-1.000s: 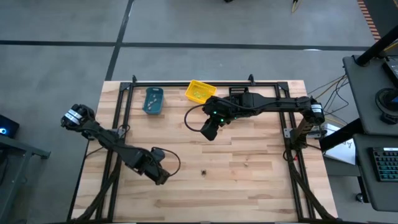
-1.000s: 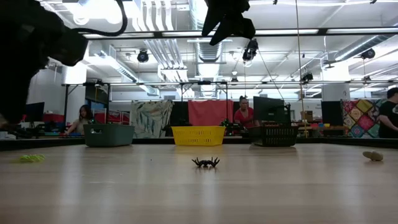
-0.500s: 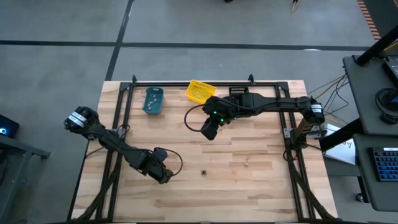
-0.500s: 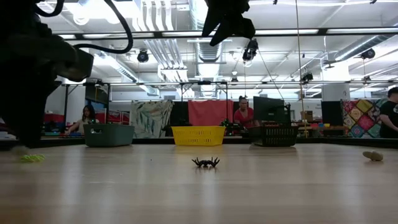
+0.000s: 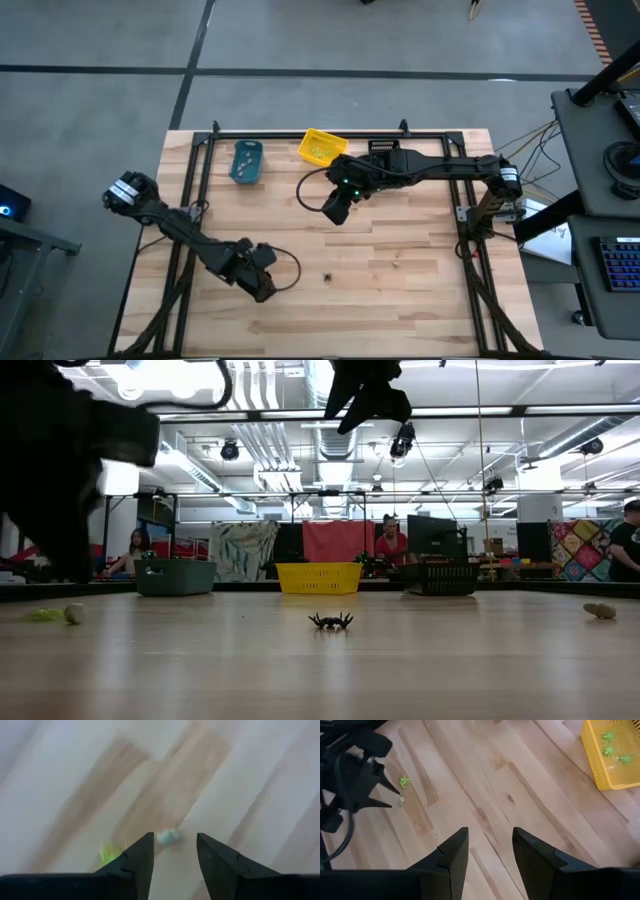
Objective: Sort Halloween decoration
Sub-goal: Put the gray skull toy into the blue bin
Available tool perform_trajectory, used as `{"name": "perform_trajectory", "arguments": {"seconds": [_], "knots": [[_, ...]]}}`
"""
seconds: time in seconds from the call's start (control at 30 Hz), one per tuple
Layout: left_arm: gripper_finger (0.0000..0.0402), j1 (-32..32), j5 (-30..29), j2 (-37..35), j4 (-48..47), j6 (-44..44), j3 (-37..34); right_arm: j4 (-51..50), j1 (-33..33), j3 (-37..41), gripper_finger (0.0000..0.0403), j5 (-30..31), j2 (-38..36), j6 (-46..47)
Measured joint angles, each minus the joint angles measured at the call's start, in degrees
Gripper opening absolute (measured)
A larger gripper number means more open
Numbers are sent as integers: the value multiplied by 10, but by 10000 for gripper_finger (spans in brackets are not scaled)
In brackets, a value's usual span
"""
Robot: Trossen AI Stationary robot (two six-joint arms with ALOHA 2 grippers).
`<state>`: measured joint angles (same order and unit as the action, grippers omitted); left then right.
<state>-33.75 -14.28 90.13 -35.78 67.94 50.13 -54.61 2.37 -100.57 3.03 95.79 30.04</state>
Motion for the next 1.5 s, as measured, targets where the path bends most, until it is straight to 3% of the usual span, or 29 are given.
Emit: {"name": "perform_trajectory", "arguments": {"seconds": [0.2, 0.37, 0.63, 1.13, 1.5], "knots": [[132, -22, -2, -16, 6, -322, -3, 0, 0, 0, 146, -5, 0, 1], [132, -17, -2, -66, 20, -422, -30, -1, -3, 0, 146, -6, 0, 0], [132, 4, 21, -116, 106, -467, -101, -1, -9, 0, 146, -6, 0, 0], [131, 5, 17, -50, 172, -480, -131, 0, -14, 0, 146, -4, 0, 0], [70, 6, 12, -49, 212, -475, -143, 0, -14, 0, 146, -3, 0, 15]]}}
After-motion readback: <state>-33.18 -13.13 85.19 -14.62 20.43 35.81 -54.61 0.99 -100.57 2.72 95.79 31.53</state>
